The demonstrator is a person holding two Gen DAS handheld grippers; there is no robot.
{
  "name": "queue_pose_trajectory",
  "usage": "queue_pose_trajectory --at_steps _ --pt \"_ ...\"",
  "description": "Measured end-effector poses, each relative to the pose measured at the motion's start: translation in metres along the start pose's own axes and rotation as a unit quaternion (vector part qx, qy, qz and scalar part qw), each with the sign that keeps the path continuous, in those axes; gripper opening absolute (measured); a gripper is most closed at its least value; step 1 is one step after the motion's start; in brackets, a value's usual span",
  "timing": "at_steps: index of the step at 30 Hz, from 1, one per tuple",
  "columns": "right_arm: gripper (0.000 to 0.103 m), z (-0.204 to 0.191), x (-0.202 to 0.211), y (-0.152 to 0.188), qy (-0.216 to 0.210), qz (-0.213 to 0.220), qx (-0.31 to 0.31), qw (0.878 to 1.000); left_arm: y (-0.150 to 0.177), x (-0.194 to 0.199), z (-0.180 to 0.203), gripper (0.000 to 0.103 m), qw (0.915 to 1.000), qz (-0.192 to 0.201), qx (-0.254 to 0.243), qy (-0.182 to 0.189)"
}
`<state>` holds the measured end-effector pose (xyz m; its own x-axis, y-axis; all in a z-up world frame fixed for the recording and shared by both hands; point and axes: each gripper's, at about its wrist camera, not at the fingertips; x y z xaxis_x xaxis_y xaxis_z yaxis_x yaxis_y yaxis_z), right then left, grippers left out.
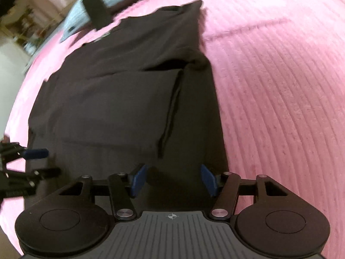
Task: Fold clothes
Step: 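Move both open grippers along the folded sweater toward the hem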
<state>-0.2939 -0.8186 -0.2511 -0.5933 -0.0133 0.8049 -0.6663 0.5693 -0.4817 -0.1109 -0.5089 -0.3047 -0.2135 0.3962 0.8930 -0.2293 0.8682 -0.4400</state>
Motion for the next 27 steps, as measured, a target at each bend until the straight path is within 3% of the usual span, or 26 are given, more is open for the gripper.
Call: queue_pose_trajectory --at_steps 2,4,11,13,17,20,24,27 --pt "0.067 -0.006 0.005 0.01 0.004 -0.007 0.034 0.999 0.023 0.009 -0.006 0.048 0.9998 -0.008 0.017 -0.007" --pt "0.079 -0.012 0.01 0.021 0.008 -0.016 0.062 0.998 0.047 0.016 -0.008 0.048 0.9995 -0.022 0.018 -0.012" --pt "0.08 -0.03 0.029 0.062 0.062 -0.048 0.103 0.992 0.137 0.049 -0.01 0.055 0.9992 -0.035 -0.01 0.015" --pt "0.091 -0.038 0.033 0.077 0.085 -0.062 0.102 0.989 0.161 0.06 -0.012 0.057 0.9989 -0.031 -0.027 0.024" --pt "0.093 -0.054 0.04 0.107 0.128 -0.094 0.08 0.984 0.205 0.087 -0.014 0.057 0.9958 -0.03 -0.078 0.038" --pt "0.093 -0.072 0.052 0.124 0.142 -0.093 0.089 0.982 0.234 0.108 -0.009 0.056 0.9898 -0.025 -0.133 0.044" --pt "0.093 -0.092 0.059 0.142 0.128 -0.107 0.116 0.979 0.267 0.13 0.008 0.056 0.9767 -0.011 -0.209 0.046" --pt "0.093 -0.101 0.063 0.149 0.113 -0.109 0.131 0.979 0.286 0.135 0.024 0.056 0.9616 -0.006 -0.272 0.04"
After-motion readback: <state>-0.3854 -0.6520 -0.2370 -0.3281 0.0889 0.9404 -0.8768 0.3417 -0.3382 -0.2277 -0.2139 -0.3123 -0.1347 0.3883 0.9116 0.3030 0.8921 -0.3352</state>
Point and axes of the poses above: each gripper's, at about its wrist camera, not at the fingertips, and x roughly against the way its jaws point, z to its right, y to its underside, and after that the axes turned 7 degrees about z, right-handed
